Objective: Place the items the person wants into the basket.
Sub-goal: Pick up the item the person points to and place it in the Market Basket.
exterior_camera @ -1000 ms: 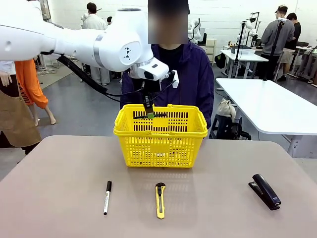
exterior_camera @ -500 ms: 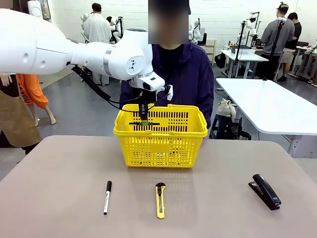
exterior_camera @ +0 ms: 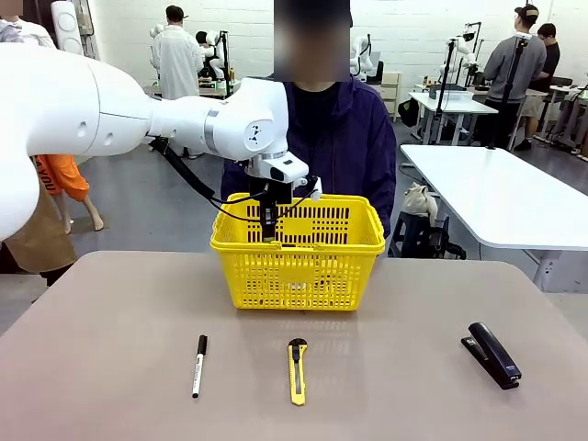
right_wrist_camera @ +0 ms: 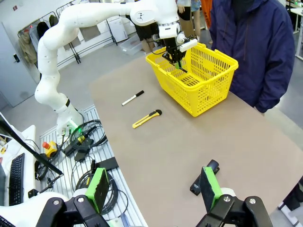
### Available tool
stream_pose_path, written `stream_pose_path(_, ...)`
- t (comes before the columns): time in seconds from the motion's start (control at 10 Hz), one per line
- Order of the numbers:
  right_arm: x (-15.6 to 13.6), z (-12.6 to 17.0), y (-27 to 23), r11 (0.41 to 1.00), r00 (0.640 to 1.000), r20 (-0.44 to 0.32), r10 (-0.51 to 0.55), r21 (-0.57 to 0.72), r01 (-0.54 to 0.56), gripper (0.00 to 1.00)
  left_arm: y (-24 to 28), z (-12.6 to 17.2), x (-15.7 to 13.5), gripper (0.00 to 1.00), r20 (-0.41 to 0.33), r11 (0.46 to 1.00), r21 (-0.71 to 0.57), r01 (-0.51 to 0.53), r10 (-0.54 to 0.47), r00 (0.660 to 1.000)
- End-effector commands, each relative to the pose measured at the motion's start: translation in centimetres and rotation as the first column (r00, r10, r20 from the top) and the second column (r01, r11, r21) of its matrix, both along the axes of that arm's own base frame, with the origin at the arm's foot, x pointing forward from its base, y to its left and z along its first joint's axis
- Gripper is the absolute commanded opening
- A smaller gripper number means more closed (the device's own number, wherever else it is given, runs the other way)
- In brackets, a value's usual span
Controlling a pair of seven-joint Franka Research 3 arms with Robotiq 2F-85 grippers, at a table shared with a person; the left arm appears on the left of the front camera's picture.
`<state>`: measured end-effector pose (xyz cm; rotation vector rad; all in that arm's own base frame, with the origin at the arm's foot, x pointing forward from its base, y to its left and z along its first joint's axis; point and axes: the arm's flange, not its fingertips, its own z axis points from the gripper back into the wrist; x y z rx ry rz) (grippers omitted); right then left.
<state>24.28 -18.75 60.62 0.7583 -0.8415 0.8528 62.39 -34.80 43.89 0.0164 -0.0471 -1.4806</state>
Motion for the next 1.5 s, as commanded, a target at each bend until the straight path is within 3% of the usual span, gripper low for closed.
stream_pose_path(0.0,0.2,0.2,-0.1,1.0,1.0,0.025,0.009,0.024,-0.009,1.0,-0.5,0.9,0.6,0.17,0.0,1.0,-0.005,-0.003,0.003,1.0)
stream_pose_path(0.1,0.2,0.2,-0.1,1.0,1.0,0.025,0.009,0.024,-0.009,1.0,-0.5,0.8,0.4,0.7,0.003,1.0,-0.009,0.002,-0.002,1.0)
stream_pose_path(0.2,0.2,0.2,-0.1,1.0,1.0,0.025,0.009,0.024,-0.009,1.0,-0.6,0.8,0.2,0.76,0.002,1.0,-0.007,0.004,-0.004,1.0)
stream_pose_path(0.3,0.2,0.2,-0.1,1.0,1.0,0.025,0.009,0.024,-0.009,1.0,-0.5,0.9,0.4,1.0,0.0,1.0,-0.008,0.008,-0.008,1.0)
stream_pose_path(1.0,0.2,0.2,-0.1,1.0,1.0,0.025,0.009,0.024,-0.009,1.0,-0.2,1.7,0.1,0.97,0.018,1.0,-0.023,-0.011,0.011,1.0)
stream_pose_path(1.2,0.2,0.2,-0.1,1.0,1.0,0.025,0.009,0.024,-0.009,1.0,0.7,5.1,-2.2,0.97,0.092,0.999,-0.028,-0.021,0.024,0.995)
stream_pose_path(1.4,0.2,0.2,-0.1,1.0,1.0,0.025,0.009,0.024,-0.009,1.0,3.5,10.7,-7.2,0.97,0.179,0.994,-0.1,-0.044,0.062,0.982)
